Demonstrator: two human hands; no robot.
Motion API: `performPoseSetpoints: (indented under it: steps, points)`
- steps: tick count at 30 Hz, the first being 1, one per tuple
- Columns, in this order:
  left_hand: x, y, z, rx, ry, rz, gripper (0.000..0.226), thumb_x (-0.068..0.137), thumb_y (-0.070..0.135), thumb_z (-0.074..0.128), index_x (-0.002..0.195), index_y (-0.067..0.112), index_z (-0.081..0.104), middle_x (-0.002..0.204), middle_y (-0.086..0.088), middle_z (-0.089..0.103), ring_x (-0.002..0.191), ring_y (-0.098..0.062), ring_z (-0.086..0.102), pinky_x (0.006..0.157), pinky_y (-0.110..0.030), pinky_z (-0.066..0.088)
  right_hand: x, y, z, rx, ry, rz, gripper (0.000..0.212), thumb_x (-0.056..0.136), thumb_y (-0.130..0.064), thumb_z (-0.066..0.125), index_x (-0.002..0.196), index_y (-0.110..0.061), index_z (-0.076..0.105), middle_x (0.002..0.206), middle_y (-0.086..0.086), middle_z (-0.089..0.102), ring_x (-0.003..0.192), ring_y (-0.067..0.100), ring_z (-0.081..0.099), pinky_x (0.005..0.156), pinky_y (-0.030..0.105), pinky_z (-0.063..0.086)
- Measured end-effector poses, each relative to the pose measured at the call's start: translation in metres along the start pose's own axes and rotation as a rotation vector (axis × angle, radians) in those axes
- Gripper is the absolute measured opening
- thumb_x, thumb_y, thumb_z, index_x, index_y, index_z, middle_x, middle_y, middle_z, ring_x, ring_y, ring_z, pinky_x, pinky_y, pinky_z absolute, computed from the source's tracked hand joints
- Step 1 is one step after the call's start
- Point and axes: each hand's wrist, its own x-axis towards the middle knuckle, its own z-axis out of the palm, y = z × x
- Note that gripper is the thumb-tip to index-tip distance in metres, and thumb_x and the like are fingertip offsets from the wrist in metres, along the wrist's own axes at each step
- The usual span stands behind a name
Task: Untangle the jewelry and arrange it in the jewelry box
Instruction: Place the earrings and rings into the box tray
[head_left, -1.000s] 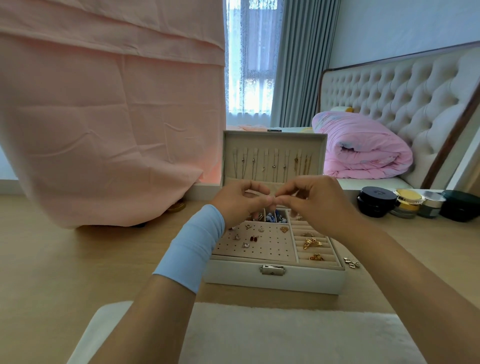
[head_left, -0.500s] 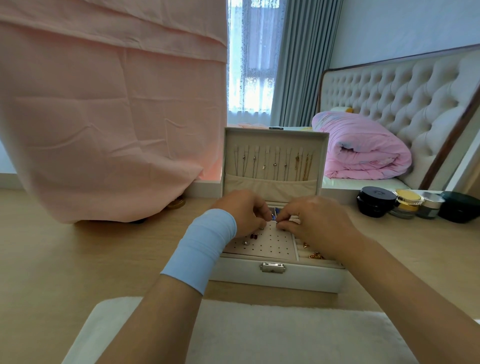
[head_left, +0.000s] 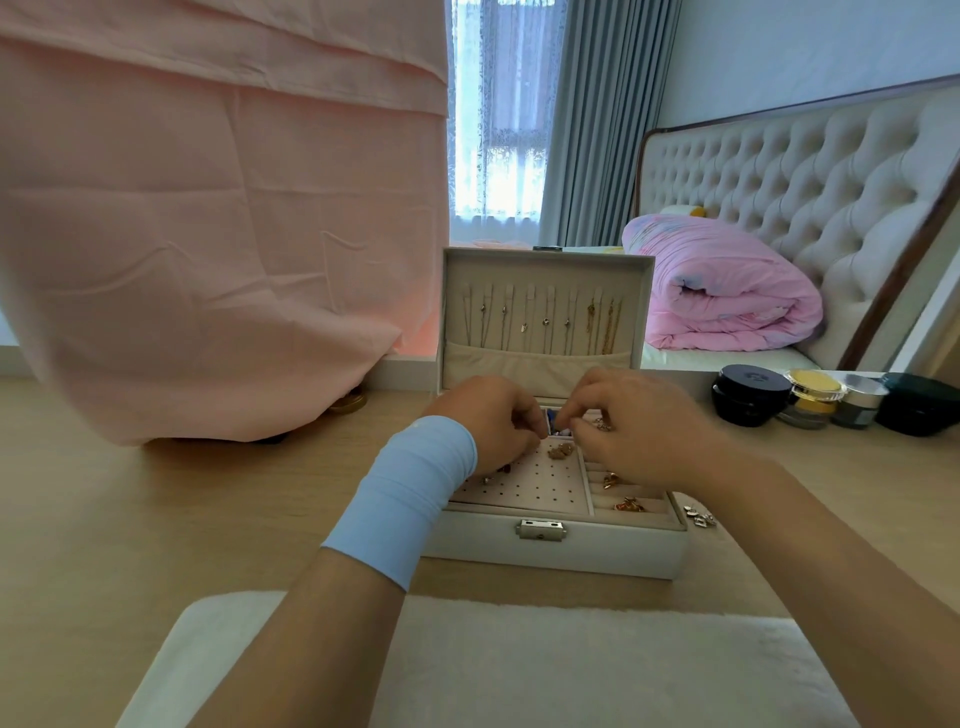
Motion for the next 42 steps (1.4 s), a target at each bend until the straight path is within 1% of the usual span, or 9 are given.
performPoseSetpoints:
  steps: [2, 8, 17, 26, 28, 31, 33, 38, 42]
  points:
    - [0.0, 0.003, 0.004, 0.003, 0.001, 0.003, 0.014, 0.088, 0.027, 0.065, 0.097, 0.033, 0.074, 0.104, 0.01, 0.069, 0.088, -0.01, 0.058, 0.081, -0.023, 0.046, 0.0, 0.005, 0.0, -0.003, -0.03, 0.046, 0.02, 0.095, -0.037, 0.054, 0.103, -0.042, 0.072, 0.112, -0.02, 0.058, 0.089, 0.003, 0.048, 0.081, 0.03, 0.042]
    - [0.003, 0.01, 0.016, 0.101, 0.014, -0.021, 0.014, 0.083, 0.045, 0.066, 0.091, 0.036, 0.072, 0.096, 0.014, 0.069, 0.092, -0.013, 0.062, 0.087, -0.036, 0.054, 0.0, 0.005, 0.003, 0.0, -0.128, 0.073, 0.015, 0.095, -0.048, 0.06, 0.104, -0.045, 0.072, 0.111, -0.021, 0.062, 0.102, 0.008, 0.058, 0.08, 0.032, 0.048]
    - [0.004, 0.008, 0.011, 0.061, -0.016, -0.018, 0.01, 0.084, 0.04, 0.07, 0.094, 0.039, 0.073, 0.101, 0.015, 0.068, 0.095, -0.011, 0.06, 0.089, -0.034, 0.051, 0.0, 0.01, 0.002, 0.068, -0.089, 0.094, 0.01, 0.094, -0.045, 0.064, 0.098, -0.044, 0.073, 0.108, -0.019, 0.067, 0.101, 0.008, 0.059, 0.089, 0.038, 0.052]
    - [0.002, 0.008, 0.008, 0.061, -0.024, -0.011, 0.008, 0.087, 0.036, 0.067, 0.092, 0.033, 0.072, 0.099, 0.013, 0.068, 0.091, -0.01, 0.059, 0.081, -0.027, 0.047, -0.003, 0.014, -0.001, 0.142, -0.104, 0.088, 0.01, 0.095, -0.038, 0.065, 0.1, -0.04, 0.073, 0.106, -0.021, 0.066, 0.097, 0.004, 0.059, 0.087, 0.03, 0.05]
    - [0.0, 0.006, 0.002, 0.022, 0.0, -0.02, 0.01, 0.09, 0.037, 0.064, 0.095, 0.034, 0.071, 0.1, 0.014, 0.067, 0.091, -0.009, 0.058, 0.084, -0.029, 0.049, -0.004, 0.02, -0.008, 0.184, -0.091, 0.103, 0.011, 0.097, -0.036, 0.063, 0.102, -0.04, 0.072, 0.102, -0.022, 0.064, 0.091, 0.0, 0.058, 0.086, 0.028, 0.049]
    - [-0.001, 0.006, -0.005, -0.031, 0.046, -0.014, 0.012, 0.093, 0.036, 0.06, 0.098, 0.036, 0.071, 0.1, 0.017, 0.064, 0.093, -0.005, 0.056, 0.093, -0.035, 0.05, -0.011, 0.035, -0.021, 0.224, -0.083, 0.112, 0.011, 0.097, -0.035, 0.064, 0.104, -0.036, 0.073, 0.1, -0.022, 0.063, 0.082, -0.006, 0.053, 0.073, 0.016, 0.041]
    - [-0.002, 0.012, -0.007, -0.039, 0.072, 0.008, 0.012, 0.093, 0.034, 0.059, 0.097, 0.036, 0.07, 0.099, 0.019, 0.064, 0.091, -0.001, 0.055, 0.093, -0.035, 0.05, -0.019, 0.047, -0.028, 0.22, -0.117, 0.116, 0.011, 0.097, -0.033, 0.065, 0.104, -0.035, 0.073, 0.101, -0.02, 0.065, 0.083, -0.005, 0.055, 0.072, 0.013, 0.04]
    - [-0.003, 0.05, 0.007, -0.091, 0.058, 0.102, 0.008, 0.093, 0.033, 0.06, 0.094, 0.04, 0.065, 0.094, 0.021, 0.062, 0.086, -0.001, 0.056, 0.087, -0.031, 0.052, -0.042, 0.08, -0.029, 0.177, -0.313, 0.197, 0.016, 0.092, -0.029, 0.071, 0.107, -0.034, 0.074, 0.1, -0.016, 0.065, 0.092, 0.003, 0.062, 0.084, 0.023, 0.051]
    - [0.013, 0.09, 0.029, 0.004, -0.026, 0.124, 0.011, 0.093, 0.032, 0.06, 0.099, 0.034, 0.069, 0.097, 0.017, 0.065, 0.086, -0.006, 0.059, 0.084, -0.029, 0.052, -0.054, 0.098, -0.021, 0.205, -0.407, 0.251, 0.031, 0.082, -0.035, 0.081, 0.112, -0.034, 0.074, 0.095, -0.015, 0.066, 0.088, 0.005, 0.064, 0.076, 0.022, 0.05]
